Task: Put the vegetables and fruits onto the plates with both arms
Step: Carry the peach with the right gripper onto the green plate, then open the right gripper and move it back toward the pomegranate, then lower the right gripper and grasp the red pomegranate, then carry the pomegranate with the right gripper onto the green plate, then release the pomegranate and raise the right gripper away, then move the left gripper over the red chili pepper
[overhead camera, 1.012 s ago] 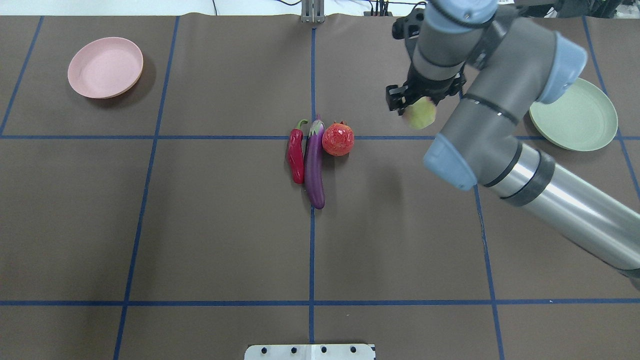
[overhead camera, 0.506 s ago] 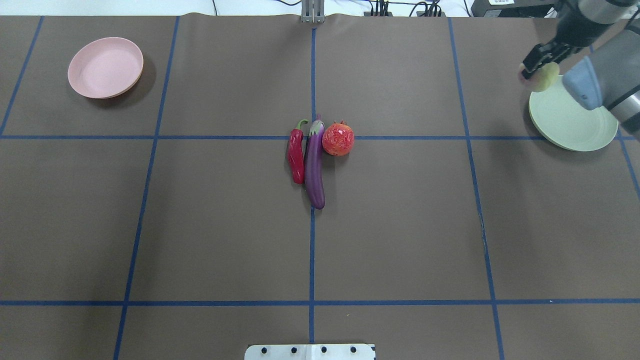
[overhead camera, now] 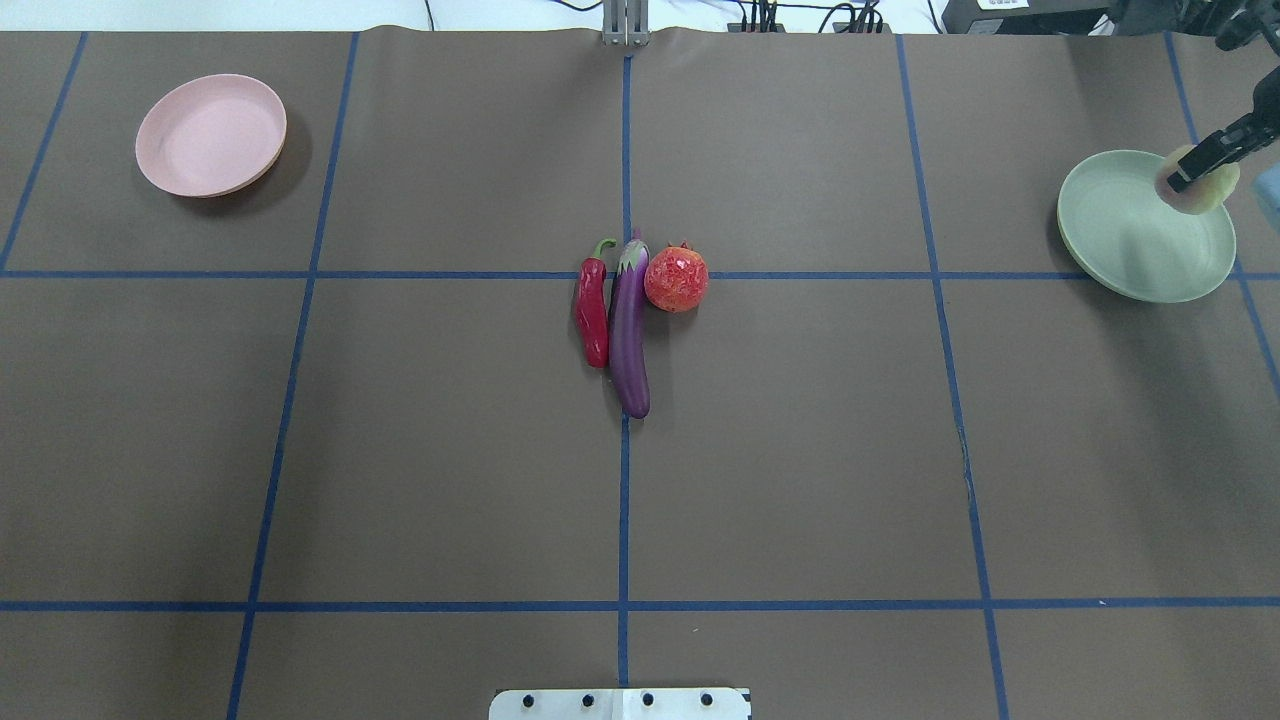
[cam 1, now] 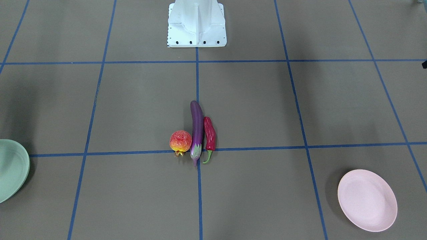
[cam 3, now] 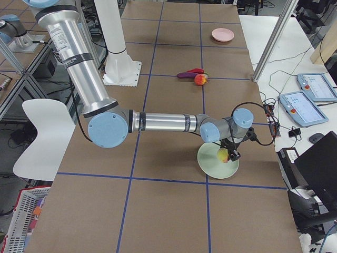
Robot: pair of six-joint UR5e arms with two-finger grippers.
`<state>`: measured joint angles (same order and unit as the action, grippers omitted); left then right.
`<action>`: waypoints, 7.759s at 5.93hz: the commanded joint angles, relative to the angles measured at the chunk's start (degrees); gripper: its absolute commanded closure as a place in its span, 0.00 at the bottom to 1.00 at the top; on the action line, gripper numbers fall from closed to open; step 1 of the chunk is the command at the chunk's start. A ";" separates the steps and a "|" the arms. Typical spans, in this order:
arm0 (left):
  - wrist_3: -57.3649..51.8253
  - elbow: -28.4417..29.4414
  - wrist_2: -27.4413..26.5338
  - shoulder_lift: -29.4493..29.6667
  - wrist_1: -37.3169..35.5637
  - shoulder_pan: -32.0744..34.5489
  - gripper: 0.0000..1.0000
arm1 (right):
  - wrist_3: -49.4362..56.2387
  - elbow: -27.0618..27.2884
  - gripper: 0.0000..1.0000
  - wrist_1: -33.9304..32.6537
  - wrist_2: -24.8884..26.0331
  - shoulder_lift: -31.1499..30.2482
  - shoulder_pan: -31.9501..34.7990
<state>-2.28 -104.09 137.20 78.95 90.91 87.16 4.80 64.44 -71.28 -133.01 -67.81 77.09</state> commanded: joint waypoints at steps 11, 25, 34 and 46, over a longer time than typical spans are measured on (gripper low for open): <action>0.00 0.03 0.00 0.15 0.15 -0.15 0.00 | -72.83 17.87 0.00 -16.97 34.25 27.78 -43.05; 0.00 0.03 0.00 0.51 0.24 -0.23 0.00 | -52.55 26.68 1.00 -7.56 23.64 9.42 -30.48; 0.00 -0.06 0.00 0.42 0.24 -0.24 0.00 | -13.40 4.20 0.00 3.86 5.57 -1.19 -3.87; 50.51 4.93 -10.46 32.53 11.84 -28.74 0.00 | 2.14 35.67 0.00 -27.87 -0.50 -21.93 16.17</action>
<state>37.45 -100.41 133.02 106.42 102.79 64.29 6.95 100.08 -99.14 -133.48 -89.71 93.25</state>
